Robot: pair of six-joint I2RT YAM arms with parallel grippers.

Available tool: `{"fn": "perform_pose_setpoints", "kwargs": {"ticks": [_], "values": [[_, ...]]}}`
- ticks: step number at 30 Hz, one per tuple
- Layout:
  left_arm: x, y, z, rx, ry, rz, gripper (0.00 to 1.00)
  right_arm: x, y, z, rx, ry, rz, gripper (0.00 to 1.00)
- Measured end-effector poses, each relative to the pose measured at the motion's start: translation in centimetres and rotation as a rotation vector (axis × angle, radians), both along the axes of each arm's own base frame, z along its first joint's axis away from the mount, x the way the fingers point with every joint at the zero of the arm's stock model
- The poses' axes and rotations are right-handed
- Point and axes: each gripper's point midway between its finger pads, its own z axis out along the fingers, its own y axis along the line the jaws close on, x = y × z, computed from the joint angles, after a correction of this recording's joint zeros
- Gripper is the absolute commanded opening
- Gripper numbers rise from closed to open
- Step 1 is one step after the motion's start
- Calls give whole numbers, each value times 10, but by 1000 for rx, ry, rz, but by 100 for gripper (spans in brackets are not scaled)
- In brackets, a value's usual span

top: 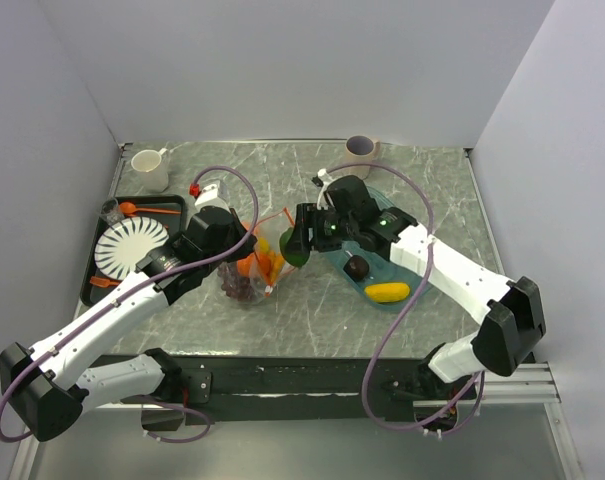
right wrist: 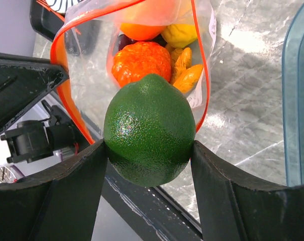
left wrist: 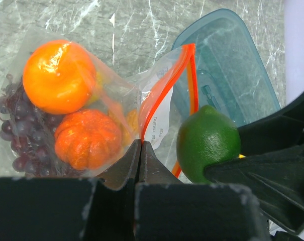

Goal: Place the food in the zip-top bag and seal the zipper
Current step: Place the fake fruit in the zipper food storage bag.

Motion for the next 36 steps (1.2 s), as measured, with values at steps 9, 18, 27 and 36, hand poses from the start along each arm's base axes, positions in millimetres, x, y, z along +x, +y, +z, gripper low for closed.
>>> {"fn": "perform_pose_setpoints", "kwargs": {"ticks": [9,18,27,36], "values": [[-1,-2,-1,0,4,-15,1,4,8,-12,-41,33,25,40],[-2,-4,-3,14,6,-37,1,20,15,-10,-100,16,19,48],[-3,-2,-2,15,4,-33,1,37,18,-21,-179,19,20,81],[-3,0,0,16,-2,-24,1,35,15,-5,-157,-25,16,93]]}}
